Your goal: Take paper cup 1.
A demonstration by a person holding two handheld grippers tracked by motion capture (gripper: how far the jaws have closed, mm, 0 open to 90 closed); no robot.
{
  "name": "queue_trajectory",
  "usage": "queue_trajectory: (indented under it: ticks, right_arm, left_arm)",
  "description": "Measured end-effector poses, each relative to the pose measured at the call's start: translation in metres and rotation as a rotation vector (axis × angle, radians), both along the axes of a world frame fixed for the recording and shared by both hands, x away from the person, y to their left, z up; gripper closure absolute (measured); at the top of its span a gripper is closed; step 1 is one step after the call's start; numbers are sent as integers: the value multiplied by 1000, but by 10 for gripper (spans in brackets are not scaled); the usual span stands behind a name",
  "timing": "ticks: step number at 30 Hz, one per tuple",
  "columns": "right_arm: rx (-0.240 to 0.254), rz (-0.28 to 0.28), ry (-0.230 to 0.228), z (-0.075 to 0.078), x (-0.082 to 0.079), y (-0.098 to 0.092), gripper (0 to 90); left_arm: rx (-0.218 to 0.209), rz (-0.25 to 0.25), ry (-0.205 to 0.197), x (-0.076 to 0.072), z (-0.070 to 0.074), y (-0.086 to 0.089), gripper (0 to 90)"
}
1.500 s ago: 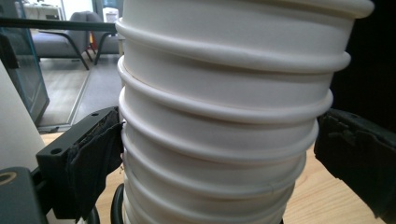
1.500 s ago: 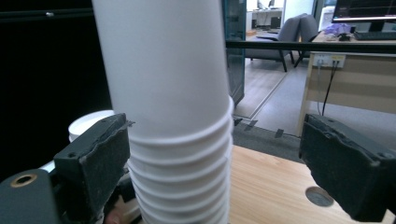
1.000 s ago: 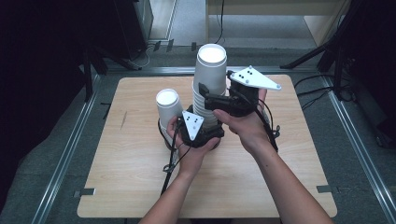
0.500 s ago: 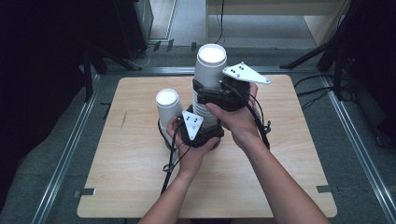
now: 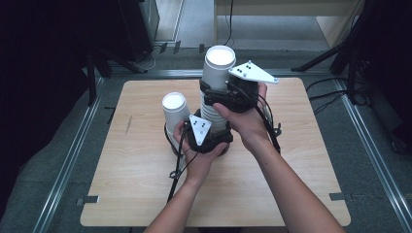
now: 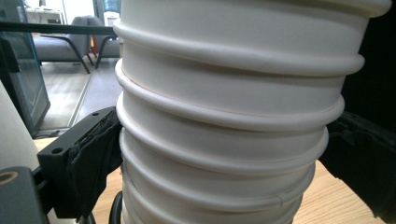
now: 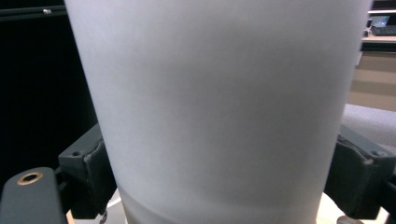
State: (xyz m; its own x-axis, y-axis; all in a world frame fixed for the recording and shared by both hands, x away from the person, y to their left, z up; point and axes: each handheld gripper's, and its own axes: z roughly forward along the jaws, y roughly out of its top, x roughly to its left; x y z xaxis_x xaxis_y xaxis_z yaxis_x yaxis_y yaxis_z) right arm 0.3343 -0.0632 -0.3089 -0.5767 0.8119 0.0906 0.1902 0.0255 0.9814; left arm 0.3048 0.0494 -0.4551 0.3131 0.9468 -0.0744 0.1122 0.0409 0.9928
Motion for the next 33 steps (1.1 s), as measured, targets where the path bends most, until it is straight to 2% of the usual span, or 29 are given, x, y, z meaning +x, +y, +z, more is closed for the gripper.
queue_trajectory:
  ticks: [5, 9, 19, 21, 27, 33]
  right_arm:
    - [13, -6, -12, 3, -1, 0, 127]
    - [39, -7, -26, 11, -3, -1, 131]
    - [29, -18, -62, 28, -6, -1, 136]
    - [9, -31, -85, 32, -8, -1, 147]
    - [2, -31, -114, 37, -11, 0, 155]
    - [59, -64, -127, 46, -15, -3, 150]
  left_arm:
    - [3, -4, 2, 0, 0, 1, 21]
    - [3, -6, 2, -1, 0, 1, 21]
    - [1, -8, -1, -1, 0, 2, 22]
    - [0, -8, -2, -1, -1, 1, 22]
    - [-1, -8, -2, -1, 0, 2, 24]
    - [-8, -10, 0, -1, 0, 2, 24]
